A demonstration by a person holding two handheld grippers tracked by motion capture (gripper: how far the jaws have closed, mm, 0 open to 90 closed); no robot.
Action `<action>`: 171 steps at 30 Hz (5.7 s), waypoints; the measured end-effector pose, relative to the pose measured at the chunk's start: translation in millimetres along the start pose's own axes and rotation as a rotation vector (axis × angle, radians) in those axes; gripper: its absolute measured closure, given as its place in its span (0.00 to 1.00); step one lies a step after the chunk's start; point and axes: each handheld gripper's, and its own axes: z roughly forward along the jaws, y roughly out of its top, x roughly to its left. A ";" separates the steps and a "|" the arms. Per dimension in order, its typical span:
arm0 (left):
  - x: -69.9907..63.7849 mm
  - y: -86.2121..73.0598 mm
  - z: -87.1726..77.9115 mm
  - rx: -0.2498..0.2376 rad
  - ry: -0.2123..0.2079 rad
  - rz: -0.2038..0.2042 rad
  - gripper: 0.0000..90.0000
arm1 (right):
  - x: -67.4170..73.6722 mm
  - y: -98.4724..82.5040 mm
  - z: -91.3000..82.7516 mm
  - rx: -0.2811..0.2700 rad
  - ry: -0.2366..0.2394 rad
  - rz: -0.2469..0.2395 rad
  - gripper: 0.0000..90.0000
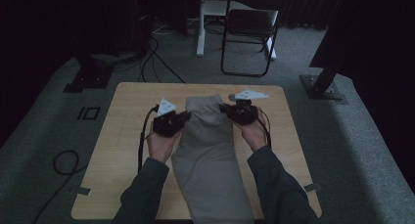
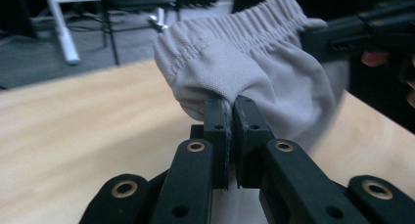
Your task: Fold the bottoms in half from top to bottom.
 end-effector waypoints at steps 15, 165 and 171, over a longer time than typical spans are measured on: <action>-73.8 -145.2 -5.2 0.341 -0.038 -0.004 0.95 | 57.7 -152.7 -21.1 0.279 0.036 -0.088 0.96; 41.3 -90.1 70.2 0.351 0.161 -0.066 0.88 | 7.8 -114.0 69.6 0.343 -0.102 -0.003 0.87; 36.6 -89.4 66.8 0.330 0.115 -0.069 0.87 | 6.0 -113.9 67.8 0.325 -0.037 0.034 0.86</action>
